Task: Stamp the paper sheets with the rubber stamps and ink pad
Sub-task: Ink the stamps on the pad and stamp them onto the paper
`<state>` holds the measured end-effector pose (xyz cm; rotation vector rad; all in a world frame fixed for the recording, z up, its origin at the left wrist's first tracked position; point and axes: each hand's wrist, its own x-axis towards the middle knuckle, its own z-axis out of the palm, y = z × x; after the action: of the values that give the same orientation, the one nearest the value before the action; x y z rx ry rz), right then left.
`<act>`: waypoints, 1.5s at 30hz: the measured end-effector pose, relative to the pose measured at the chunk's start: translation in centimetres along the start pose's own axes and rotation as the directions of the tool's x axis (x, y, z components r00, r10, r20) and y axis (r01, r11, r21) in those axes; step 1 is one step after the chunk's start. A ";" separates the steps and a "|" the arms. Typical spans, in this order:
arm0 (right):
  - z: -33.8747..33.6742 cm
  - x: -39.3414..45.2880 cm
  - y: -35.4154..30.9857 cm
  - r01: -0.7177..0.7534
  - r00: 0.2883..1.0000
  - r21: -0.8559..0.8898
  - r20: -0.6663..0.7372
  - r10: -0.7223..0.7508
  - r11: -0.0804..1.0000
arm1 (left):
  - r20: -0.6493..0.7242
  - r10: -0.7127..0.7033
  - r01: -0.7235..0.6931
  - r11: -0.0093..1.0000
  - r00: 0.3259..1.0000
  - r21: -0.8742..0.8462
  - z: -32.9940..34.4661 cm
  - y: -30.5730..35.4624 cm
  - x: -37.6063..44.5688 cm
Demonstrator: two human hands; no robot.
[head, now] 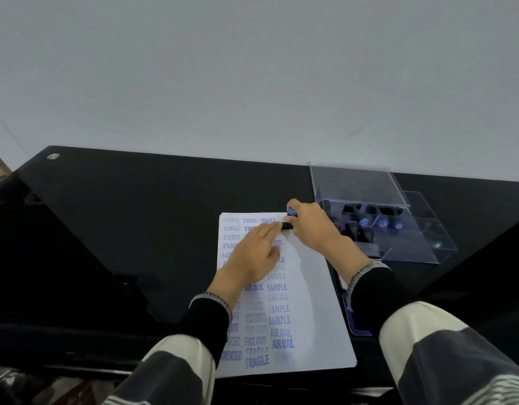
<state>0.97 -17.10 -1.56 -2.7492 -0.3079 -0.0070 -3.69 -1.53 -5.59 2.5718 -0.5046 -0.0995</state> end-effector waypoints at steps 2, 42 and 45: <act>0.0 0.1 0.0 -0.006 1.000 0.008 0.004 0.006 1.000 | 0.015 -0.009 0.008 0.998 1.000 0.054 0.6 -0.4 0.4; 0.6 -0.5 -0.7 -0.051 0.997 0.006 -0.050 0.052 0.999 | -0.340 -0.341 0.385 0.920 0.876 0.070 0.1 -3.3 -3.3; 0.3 -0.1 -0.8 -0.078 0.997 0.024 -0.010 0.078 0.997 | -0.342 -0.387 0.423 0.905 0.856 0.034 -0.1 -3.5 -3.4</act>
<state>0.70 -16.29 -1.54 -2.7345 -0.1962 0.0016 -5.72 2.58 -7.38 2.6870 0.1695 0.2153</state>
